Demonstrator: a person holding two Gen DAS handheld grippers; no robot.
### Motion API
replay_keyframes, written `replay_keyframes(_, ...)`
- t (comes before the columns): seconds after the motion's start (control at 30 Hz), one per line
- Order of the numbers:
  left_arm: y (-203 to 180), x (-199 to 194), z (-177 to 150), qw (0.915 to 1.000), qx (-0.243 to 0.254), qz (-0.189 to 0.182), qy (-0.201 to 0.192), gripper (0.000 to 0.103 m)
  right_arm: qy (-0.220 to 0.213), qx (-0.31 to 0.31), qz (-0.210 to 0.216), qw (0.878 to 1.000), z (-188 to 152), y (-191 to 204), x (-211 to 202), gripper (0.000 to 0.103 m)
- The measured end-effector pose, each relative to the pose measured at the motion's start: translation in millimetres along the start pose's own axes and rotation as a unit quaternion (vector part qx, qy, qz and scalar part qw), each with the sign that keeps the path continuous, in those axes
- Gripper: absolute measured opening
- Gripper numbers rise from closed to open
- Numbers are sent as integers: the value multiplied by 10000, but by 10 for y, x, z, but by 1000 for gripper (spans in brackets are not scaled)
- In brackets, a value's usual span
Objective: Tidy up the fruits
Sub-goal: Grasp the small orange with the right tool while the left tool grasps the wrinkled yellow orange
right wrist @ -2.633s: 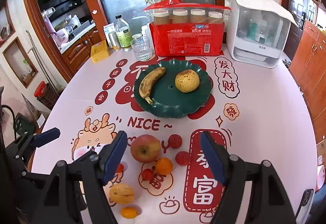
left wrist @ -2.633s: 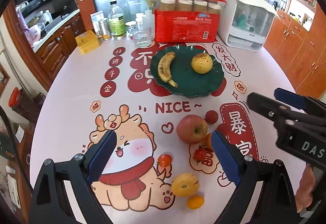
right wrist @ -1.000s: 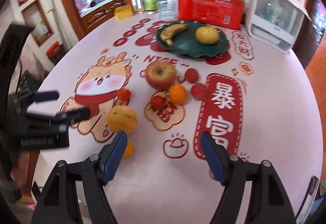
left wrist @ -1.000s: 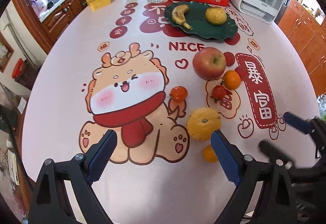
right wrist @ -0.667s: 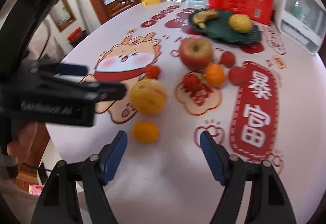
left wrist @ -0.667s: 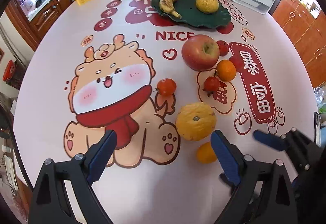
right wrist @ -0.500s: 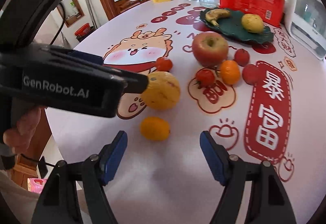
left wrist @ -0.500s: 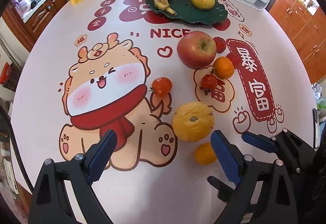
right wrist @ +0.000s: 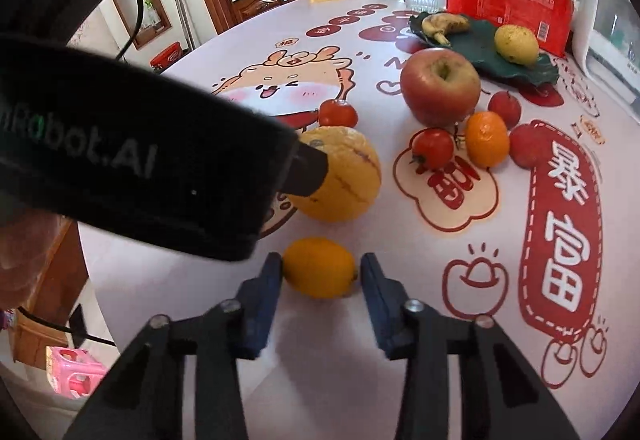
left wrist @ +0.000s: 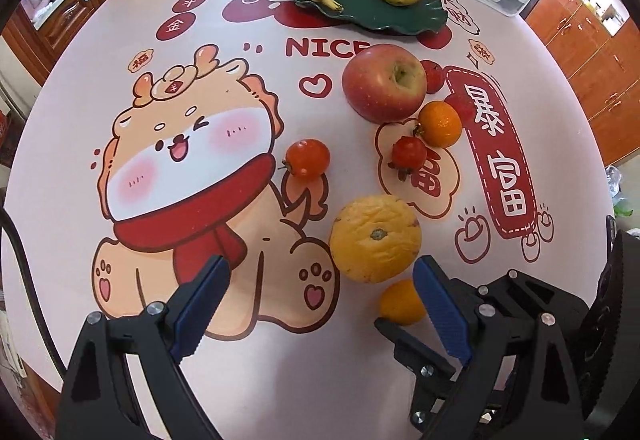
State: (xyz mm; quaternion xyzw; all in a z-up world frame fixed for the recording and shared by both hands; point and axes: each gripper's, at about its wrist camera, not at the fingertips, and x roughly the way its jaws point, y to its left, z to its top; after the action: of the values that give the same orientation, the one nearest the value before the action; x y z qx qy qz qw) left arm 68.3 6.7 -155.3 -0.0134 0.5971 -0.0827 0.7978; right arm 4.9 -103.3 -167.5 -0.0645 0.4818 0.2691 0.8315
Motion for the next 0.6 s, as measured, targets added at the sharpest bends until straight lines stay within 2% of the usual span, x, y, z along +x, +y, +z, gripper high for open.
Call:
replay_keyframes(0.3, -127, 153, 34, 9999, 96, -84, 73, 90, 11, 225, -159, 9996, -72, -182, -101, 37)
replay_keyframes(0.4, -157, 218, 64, 9997, 72, -177, 124, 82, 46, 406, -197, 9990, -99, -294, -134, 37)
replay_keyframes(0.6, -175, 334, 78, 9985, -16, -449, 302, 55, 67, 597, -275, 9978, -129, -403, -185, 37)
